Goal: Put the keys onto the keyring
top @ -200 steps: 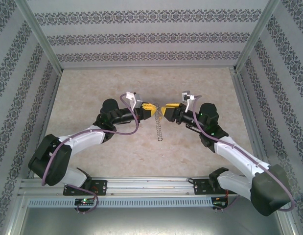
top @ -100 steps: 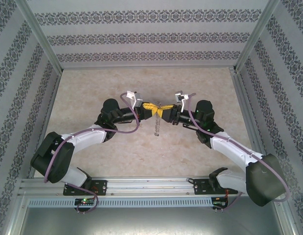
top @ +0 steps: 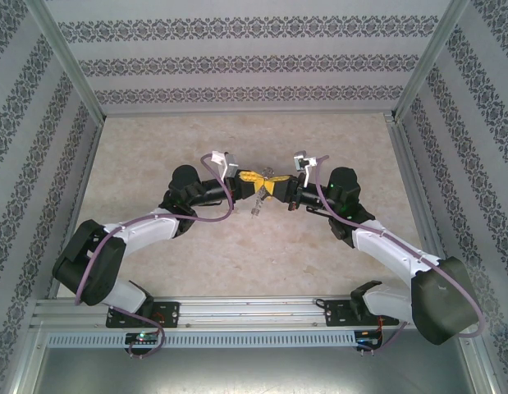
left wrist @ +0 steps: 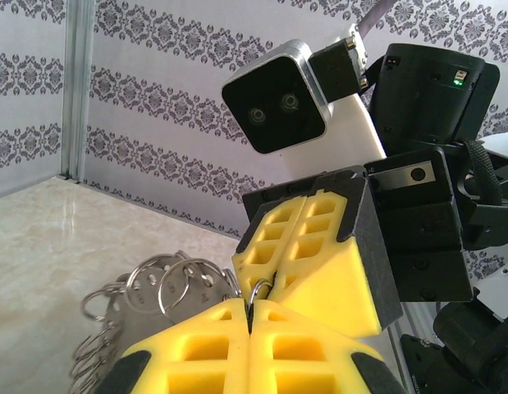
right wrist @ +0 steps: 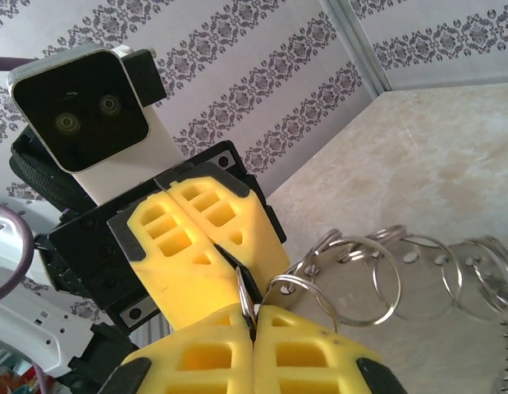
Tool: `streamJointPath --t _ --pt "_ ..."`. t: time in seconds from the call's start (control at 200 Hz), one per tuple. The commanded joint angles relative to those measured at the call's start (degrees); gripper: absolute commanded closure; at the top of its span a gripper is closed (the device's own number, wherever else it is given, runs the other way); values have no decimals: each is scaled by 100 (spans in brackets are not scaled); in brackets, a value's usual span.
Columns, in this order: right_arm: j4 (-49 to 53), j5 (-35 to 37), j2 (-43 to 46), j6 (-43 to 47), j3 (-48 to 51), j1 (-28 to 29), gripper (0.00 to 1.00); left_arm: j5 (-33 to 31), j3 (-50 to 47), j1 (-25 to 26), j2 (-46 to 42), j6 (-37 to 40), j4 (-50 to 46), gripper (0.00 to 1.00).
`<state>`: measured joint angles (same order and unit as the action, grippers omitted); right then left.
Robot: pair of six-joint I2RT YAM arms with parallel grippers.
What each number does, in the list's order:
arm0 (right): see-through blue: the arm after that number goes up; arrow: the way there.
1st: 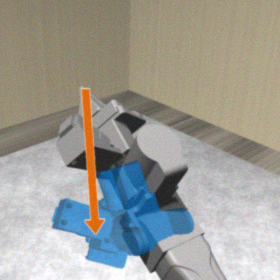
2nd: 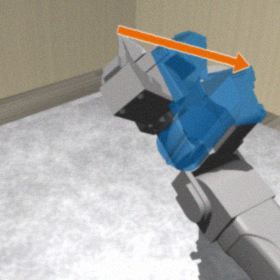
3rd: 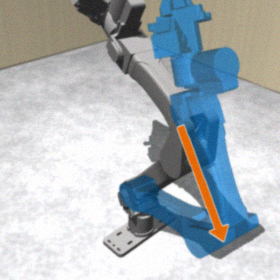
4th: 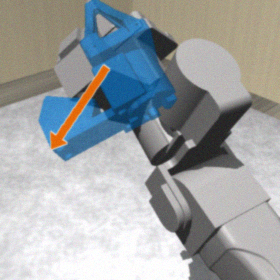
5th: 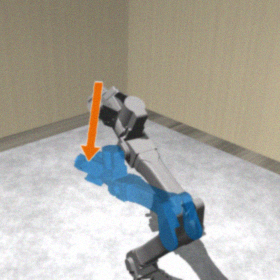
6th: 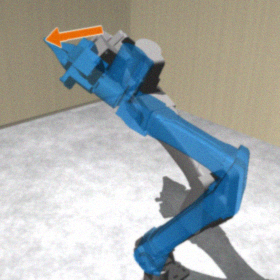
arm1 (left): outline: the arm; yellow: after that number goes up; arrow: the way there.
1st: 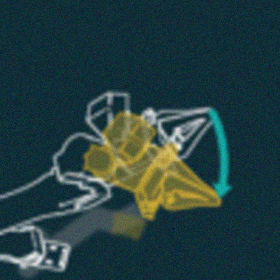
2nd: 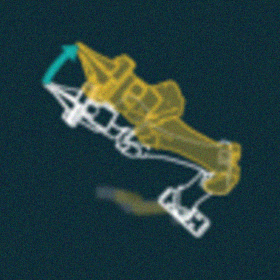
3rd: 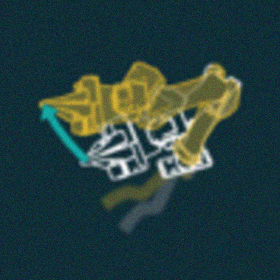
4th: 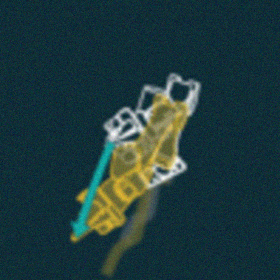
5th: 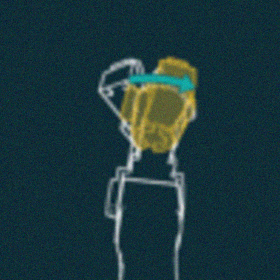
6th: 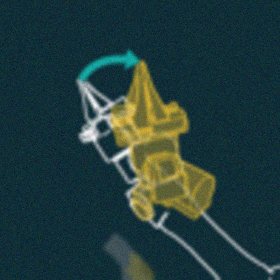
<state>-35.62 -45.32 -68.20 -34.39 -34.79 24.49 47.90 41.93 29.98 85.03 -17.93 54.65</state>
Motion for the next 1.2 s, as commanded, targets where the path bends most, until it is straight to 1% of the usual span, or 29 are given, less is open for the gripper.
streamJointPath --t 0.0,0.145,0.225,0.295,0.41,0.49,0.625,0.754,0.864,0.969,1.199 --pt "-208 -104 22 -2 -173 -32 100 163 184 -7 57 -74 503 100" --pt "-21 -128 27 126 -242 -74 100 131 238 -22 3 -6 311 100" --pt "277 -185 43 309 -332 -135 100 80 283 -76 -113 137 -54 84" --pt "783 -237 52 635 -487 -193 100 87 369 -169 -262 304 -533 75" --pt "1926 -293 23 1455 -890 -222 100 195 660 -303 -483 673 -1672 67" --pt "2698 -261 -32 2018 -1168 -247 100 285 947 -343 -581 1115 -2628 62" --pt "3505 -253 -169 2667 -1584 -266 100 402 1510 -352 -600 1860 -4197 58" --pt "4303 -203 -365 3280 -2036 -262 100 436 1926 -361 -516 2364 -5202 55" --pt "4826 -175 -473 3710 -2300 -269 100 521 2239 -396 -382 2643 -5822 54" --pt "5124 -263 -526 3986 -2474 -267 100 664 2544 -427 -215 2840 -6365 54" --pt "5190 -493 -552 4098 -2530 -269 100 1132 2961 -475 168 2985 -6971 53"
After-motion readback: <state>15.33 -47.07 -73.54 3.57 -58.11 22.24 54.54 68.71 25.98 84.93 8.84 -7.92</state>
